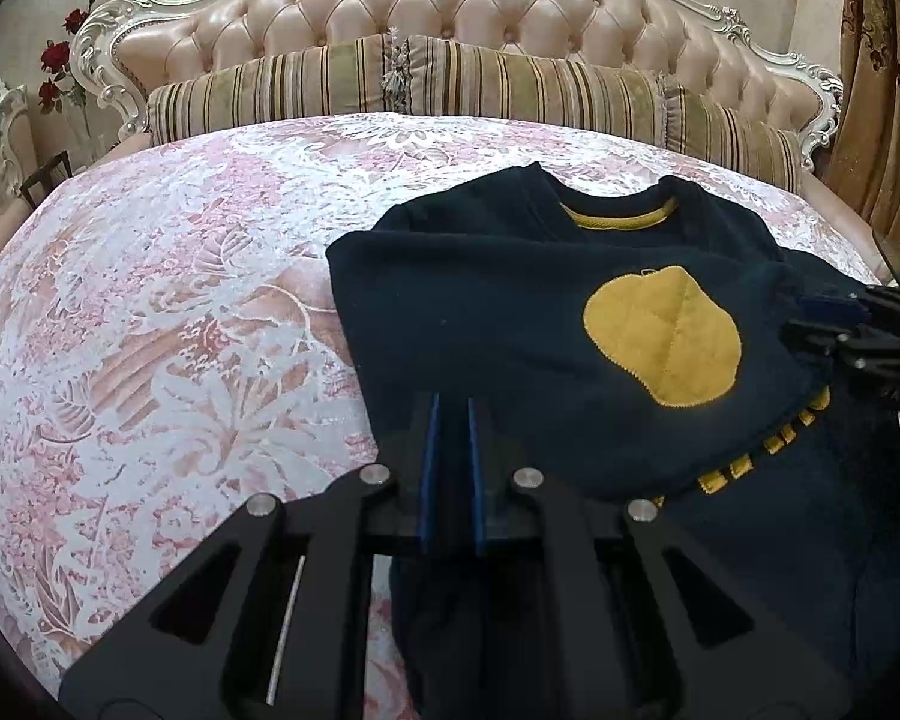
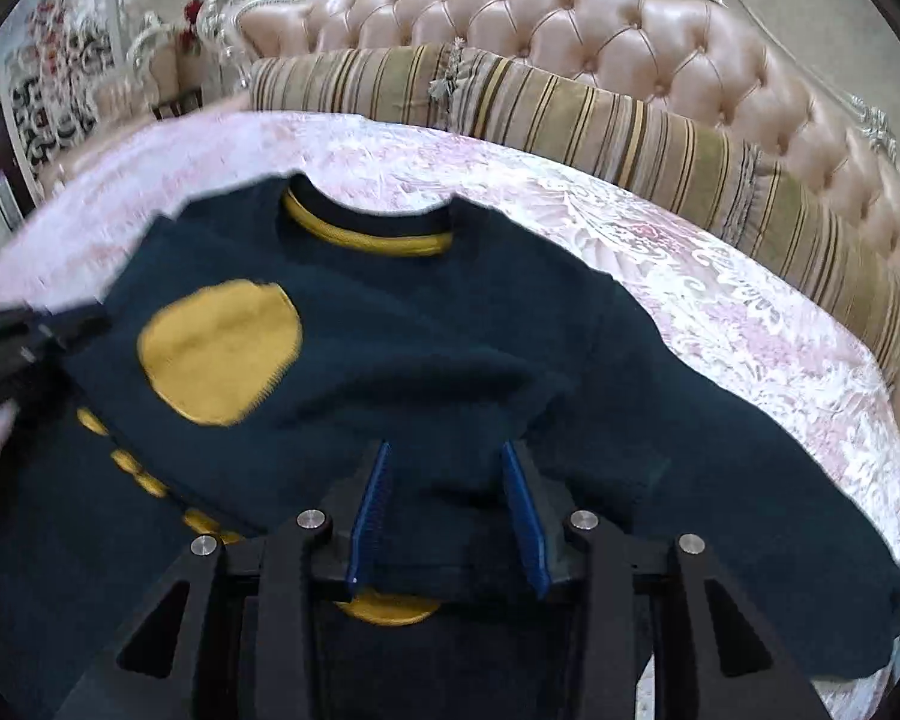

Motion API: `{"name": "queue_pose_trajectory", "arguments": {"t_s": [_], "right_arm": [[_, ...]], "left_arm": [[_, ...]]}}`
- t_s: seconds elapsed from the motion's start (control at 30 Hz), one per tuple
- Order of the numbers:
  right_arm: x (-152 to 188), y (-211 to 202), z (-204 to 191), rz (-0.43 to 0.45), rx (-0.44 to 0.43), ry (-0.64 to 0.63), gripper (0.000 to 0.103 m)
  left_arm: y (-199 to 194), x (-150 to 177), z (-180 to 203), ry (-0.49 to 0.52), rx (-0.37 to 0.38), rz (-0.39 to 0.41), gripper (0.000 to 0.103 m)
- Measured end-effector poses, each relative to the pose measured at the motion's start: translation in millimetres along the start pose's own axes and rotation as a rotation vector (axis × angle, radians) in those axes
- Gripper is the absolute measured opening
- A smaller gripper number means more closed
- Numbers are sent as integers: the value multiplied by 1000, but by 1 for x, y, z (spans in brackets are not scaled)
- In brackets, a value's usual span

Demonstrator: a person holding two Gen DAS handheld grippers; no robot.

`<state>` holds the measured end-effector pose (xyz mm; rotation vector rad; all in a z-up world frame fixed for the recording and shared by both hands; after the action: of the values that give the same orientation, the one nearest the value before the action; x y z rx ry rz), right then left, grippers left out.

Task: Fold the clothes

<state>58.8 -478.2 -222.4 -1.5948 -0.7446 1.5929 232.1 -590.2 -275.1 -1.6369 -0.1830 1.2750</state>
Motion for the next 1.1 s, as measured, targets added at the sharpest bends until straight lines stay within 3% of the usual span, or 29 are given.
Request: {"name": "queue_pose_trajectory", "arguments": {"t_s": [0.23,0.43,0.5,0.6,0.77,0.83,0.87,0.9,1.0,1.1], "right_arm": [[-1,-2,0,19,37,-23,40],[-7,-17,8,33,14,21,41],[-7,-18,12,31,11,31,41],[1,-5,16,-12,3,39,41],[-14,-42,37,93,-50,134,41],[-11,-62,63,155,-19,211,51],[-1,-73,83,195,10,272,70],[13,-79,101,212,51,317,81],[59,-93,152,246,162,443,81],[115,-104,205,249,207,619,81]], "left_arm": [[-28,-13,14,1,67,51,12],[-10,-8,40,95,22,-32,12],[3,-2,39,96,-2,-86,12],[8,0,38,93,-19,-96,14],[8,2,37,72,-37,-108,15],[7,2,35,59,-41,-108,15],[7,2,35,56,-41,-108,15],[7,2,35,53,-40,-108,15],[7,2,35,51,-43,-110,15],[7,3,36,52,-55,-108,15]]}}
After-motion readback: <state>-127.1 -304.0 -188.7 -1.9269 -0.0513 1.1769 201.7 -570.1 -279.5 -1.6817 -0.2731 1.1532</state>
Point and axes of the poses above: each gripper's, at about its wrist camera, not at the fingertips, and y roughly the way its jaws point, z to its right, x to its underside, the point moved 9 cm from there along y, roughly the way its jaws point, and after that the axes turned 2 degrees about -z, right-handed, at the moved point
